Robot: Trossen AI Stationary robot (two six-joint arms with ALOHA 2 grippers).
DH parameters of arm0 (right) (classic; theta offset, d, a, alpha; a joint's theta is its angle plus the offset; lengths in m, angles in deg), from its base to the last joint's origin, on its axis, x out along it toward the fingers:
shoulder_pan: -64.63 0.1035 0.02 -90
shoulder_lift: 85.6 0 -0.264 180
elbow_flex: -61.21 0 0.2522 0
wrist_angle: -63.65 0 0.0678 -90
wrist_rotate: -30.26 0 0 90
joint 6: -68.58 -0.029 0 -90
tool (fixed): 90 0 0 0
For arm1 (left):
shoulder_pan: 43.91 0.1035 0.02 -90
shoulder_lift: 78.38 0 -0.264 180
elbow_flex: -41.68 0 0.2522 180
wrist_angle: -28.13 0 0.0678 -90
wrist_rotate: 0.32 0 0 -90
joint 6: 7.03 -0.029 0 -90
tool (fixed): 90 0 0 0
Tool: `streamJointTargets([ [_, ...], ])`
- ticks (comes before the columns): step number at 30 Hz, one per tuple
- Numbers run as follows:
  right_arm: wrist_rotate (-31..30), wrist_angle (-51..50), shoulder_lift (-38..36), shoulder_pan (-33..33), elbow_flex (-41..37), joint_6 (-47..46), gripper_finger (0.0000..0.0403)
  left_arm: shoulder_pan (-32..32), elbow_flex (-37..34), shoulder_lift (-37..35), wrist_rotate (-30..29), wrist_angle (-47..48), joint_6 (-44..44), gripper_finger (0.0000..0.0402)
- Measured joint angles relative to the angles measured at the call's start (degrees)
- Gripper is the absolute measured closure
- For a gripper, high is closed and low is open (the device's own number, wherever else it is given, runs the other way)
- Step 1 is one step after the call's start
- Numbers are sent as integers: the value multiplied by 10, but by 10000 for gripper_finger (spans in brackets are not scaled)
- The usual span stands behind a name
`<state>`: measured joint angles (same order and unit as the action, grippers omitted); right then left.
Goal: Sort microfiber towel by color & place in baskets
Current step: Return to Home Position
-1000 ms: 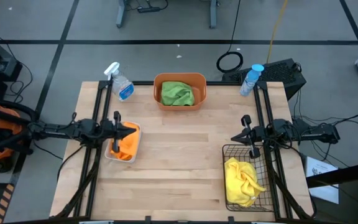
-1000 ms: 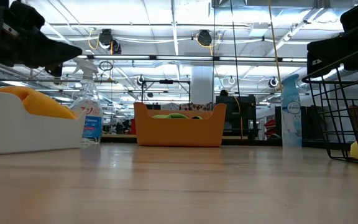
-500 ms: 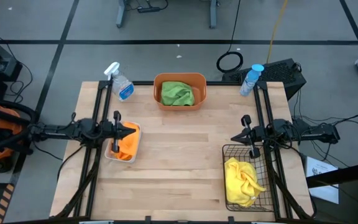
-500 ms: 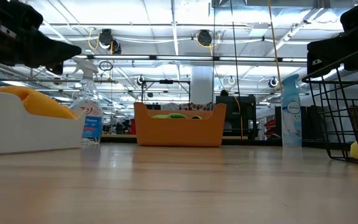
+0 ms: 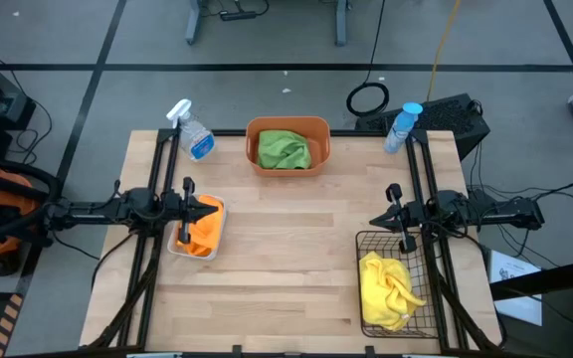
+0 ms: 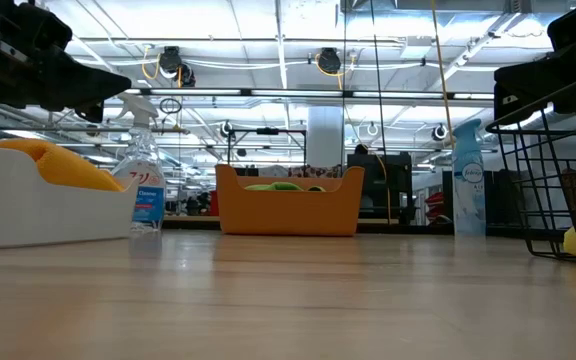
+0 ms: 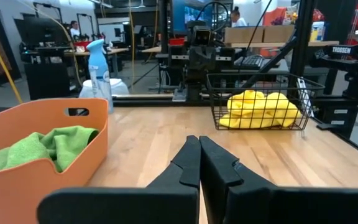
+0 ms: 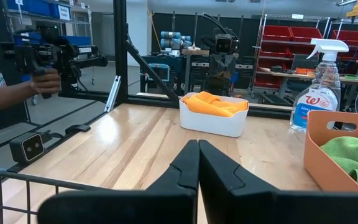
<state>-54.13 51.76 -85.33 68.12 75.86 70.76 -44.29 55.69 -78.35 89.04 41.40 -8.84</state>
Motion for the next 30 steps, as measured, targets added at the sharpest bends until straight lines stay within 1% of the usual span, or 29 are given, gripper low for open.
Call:
streamJointTargets([
  [7, 0, 0, 0, 0, 0, 0, 403, 0, 0, 0, 0, -5, 0, 383],
  [30, 0, 0, 0, 0, 0, 0, 403, 0, 0, 0, -3, -9, -1, 379],
])
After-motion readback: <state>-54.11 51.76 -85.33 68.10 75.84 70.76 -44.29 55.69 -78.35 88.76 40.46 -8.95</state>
